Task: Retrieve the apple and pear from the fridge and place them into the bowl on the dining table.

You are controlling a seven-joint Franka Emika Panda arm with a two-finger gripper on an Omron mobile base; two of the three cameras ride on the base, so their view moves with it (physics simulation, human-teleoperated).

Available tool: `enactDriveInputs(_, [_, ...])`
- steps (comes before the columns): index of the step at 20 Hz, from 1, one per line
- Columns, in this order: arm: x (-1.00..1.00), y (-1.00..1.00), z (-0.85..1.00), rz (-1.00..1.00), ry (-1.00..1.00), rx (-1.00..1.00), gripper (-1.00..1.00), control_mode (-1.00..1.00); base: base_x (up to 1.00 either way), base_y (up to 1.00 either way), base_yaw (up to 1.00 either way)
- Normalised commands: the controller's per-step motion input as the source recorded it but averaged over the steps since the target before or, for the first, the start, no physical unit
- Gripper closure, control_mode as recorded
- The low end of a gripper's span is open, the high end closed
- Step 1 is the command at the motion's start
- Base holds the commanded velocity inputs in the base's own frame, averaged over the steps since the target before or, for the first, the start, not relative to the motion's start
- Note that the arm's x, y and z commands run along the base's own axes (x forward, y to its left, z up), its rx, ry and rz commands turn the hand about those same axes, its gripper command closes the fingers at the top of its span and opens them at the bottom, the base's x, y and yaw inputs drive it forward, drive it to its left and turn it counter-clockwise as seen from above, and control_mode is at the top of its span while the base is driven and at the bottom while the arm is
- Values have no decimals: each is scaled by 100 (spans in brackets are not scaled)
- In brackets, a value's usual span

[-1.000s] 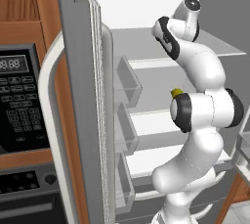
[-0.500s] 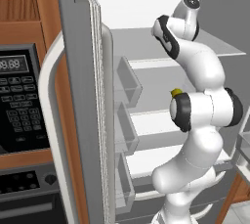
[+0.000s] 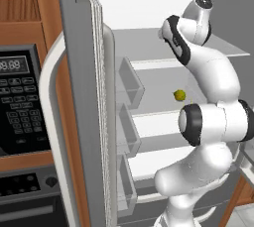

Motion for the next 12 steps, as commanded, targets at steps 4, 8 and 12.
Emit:
enactDriveInputs(4, [-100,0,-6,0,-22,0,100,-100,0,0,0])
enactDriveInputs(8, [-100,0,7,0,-32,0,100,-100,0,0,0])
enactDriveInputs(12, [-100,0,26,2,-20,0,100,-100,0,0,0])
